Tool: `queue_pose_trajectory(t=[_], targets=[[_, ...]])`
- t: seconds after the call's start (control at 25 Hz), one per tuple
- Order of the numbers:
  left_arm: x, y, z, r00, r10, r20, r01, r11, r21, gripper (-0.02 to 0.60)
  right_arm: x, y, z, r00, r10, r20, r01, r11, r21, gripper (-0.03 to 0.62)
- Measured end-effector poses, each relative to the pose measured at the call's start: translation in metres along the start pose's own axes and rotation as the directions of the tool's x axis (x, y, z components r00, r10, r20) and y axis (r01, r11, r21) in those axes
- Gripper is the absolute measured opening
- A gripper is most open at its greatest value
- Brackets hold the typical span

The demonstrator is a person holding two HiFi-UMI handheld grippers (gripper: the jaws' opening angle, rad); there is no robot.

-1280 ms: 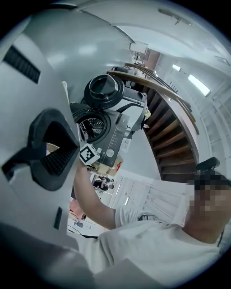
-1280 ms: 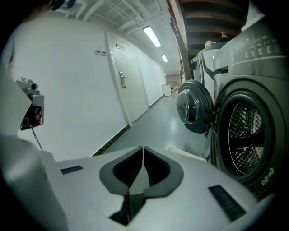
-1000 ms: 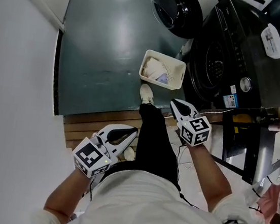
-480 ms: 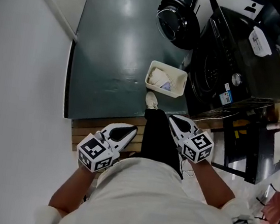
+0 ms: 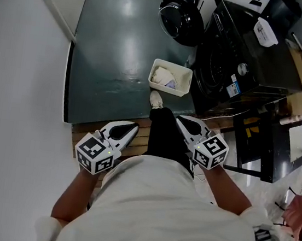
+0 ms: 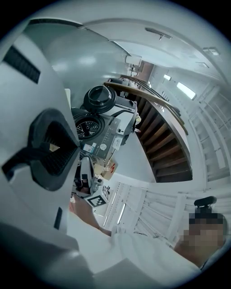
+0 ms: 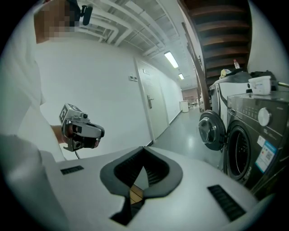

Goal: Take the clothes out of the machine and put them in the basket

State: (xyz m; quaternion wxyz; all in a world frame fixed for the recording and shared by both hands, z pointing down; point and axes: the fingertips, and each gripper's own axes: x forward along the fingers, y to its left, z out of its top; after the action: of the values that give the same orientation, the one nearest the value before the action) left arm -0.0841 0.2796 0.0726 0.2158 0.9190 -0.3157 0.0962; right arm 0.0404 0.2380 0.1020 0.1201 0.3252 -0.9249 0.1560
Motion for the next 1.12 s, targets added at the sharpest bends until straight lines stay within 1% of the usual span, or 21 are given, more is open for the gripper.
queue_pose_trajectory(t=[0.16, 0.4, 0.72, 0.96, 1.12], targets=[[-0.007, -0.005, -0.006, 1.0, 0.013, 0.009, -0.013, 1.0, 0.001, -0.002, -0.005, 0.01, 0.0, 1.0, 0.012, 0.008, -0.012, 1.0, -0.018, 0.005], [-0.015, -0.008, -0.018, 1.0, 0.023, 0.015, -0.023, 1.0, -0.016, -0.002, -0.005, 0.024, -0.004, 1.0, 0.021, 0.004, -0.021, 1.0, -0.016, 0.005], [-0.015, -0.007, -0.024, 0.999, 0.027, 0.027, -0.026, 0.999, -0.026, -0.002, -0.006, 0.032, -0.004, 1.0, 0.027, 0.012, -0.027, 0.999, -0.027, 0.005], [-0.016, -0.008, -0.025, 0.999, 0.033, 0.02, -0.033, 0.999, -0.015, -0.003, -0.007, 0.039, -0.002, 0.999, 0.033, 0.02, -0.032, 0.999, -0.026, 0.005], [-0.019, -0.008, -0.031, 0.999, 0.038, 0.018, -0.038, 0.999, -0.026, -0.002, -0.005, 0.044, -0.006, 0.999, 0.036, 0.019, -0.036, 0.999, -0.025, 0.005]])
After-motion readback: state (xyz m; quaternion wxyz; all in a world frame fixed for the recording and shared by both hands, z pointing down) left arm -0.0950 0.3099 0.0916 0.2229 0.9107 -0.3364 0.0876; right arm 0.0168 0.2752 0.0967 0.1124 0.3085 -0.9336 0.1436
